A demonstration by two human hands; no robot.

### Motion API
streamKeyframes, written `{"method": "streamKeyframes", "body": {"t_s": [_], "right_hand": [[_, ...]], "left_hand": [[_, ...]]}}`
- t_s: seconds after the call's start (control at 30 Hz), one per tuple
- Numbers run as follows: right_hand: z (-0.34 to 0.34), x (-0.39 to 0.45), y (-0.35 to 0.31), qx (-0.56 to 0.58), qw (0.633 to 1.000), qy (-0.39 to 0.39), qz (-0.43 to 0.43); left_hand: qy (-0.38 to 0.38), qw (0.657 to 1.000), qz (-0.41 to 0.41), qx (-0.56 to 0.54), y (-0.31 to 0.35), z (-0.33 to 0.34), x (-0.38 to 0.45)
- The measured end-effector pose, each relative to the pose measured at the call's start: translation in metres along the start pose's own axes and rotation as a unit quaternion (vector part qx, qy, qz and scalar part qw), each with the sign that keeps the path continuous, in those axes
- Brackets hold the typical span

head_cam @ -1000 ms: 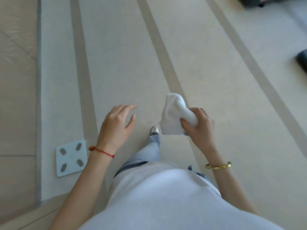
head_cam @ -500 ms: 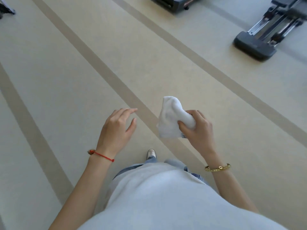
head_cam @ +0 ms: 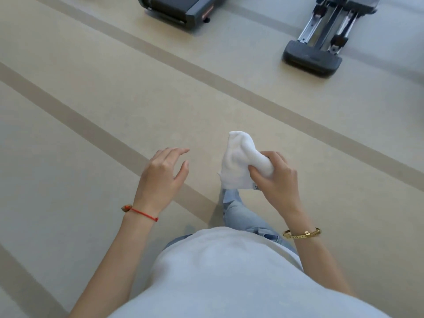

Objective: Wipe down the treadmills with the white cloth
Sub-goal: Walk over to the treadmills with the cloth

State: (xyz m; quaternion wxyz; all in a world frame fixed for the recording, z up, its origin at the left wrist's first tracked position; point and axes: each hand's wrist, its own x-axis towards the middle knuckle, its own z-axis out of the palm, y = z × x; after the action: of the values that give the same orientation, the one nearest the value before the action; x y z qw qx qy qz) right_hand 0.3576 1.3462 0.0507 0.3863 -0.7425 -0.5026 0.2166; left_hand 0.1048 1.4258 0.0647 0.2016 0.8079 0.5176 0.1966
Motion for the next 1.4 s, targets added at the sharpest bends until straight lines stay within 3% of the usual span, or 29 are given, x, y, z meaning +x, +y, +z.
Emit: {"method": "streamKeyframes", "body": {"t_s": [0.4,0.7,1.03,1.4], "right_hand": [[-0.019,0.299,0.001,0.013,0.999,0.029,-0.026],[0.009,0.483,0.011,0.006,0.999,0.022,-0.04],[0.032,0.735,0.01,-0.003,0.998,0.052,-0.04],[0.03,0.96,0.028,-0.004,0.997,0.079,-0.008]], "left_hand": [[0.046,0.999,0.029,0.006,0.008,0.017,0.303],[0.039,0.999,0.032,0.002,-0.018,0.04,0.489],[0.046,0.998,0.052,0.006,-0.044,0.043,0.75],[-0.019,0.996,0.087,-0.014,-0.033,0.072,1.004]]}}
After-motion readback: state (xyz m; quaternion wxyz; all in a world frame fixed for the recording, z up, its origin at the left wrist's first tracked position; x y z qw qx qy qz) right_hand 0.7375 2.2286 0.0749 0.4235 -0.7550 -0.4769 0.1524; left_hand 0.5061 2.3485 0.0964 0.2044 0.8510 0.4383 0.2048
